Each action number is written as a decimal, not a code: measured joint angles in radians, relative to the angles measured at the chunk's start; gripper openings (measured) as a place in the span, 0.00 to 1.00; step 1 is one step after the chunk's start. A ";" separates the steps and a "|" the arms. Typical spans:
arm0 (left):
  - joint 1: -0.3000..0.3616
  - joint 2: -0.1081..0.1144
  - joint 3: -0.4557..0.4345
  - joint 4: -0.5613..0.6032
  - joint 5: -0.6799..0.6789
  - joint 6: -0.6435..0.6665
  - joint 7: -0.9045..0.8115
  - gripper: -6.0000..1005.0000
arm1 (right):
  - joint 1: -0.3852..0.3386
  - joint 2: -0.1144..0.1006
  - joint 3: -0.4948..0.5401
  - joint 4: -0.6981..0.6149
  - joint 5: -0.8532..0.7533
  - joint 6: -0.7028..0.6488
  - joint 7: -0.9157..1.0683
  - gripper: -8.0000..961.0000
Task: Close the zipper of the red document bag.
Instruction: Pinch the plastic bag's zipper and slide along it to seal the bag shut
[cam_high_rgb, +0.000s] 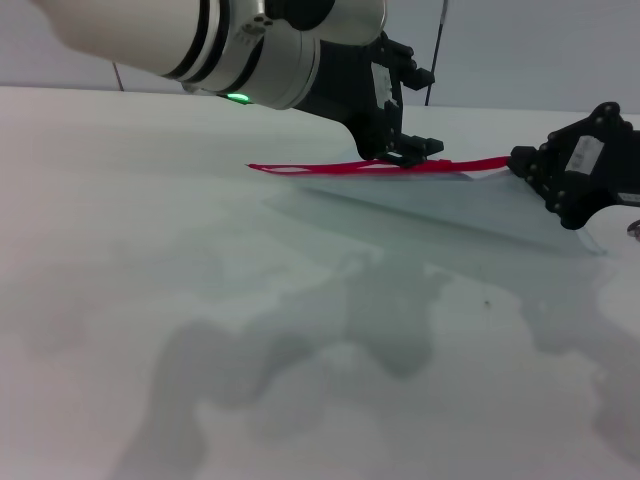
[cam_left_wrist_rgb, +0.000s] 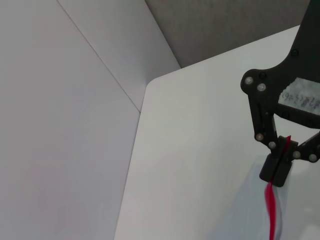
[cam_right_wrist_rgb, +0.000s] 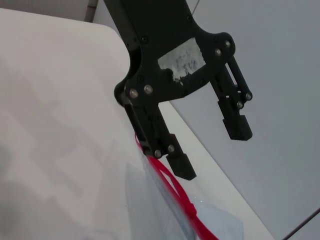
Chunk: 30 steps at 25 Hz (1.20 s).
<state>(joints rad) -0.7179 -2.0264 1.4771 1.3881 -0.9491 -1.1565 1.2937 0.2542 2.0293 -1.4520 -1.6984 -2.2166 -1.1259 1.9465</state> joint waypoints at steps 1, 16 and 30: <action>0.000 0.000 0.000 0.000 0.000 0.000 0.000 0.70 | 0.000 0.000 0.000 0.000 0.000 0.000 0.000 0.02; 0.002 0.000 0.000 0.000 -0.004 -0.002 -0.009 0.66 | 0.002 -0.002 0.003 0.002 -0.004 0.000 -0.001 0.02; 0.002 0.002 -0.002 0.009 -0.005 0.000 -0.033 0.40 | 0.004 -0.001 0.011 0.005 -0.004 0.000 -0.002 0.02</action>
<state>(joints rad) -0.7163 -2.0248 1.4755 1.3971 -0.9542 -1.1567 1.2608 0.2578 2.0278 -1.4412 -1.6932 -2.2204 -1.1259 1.9450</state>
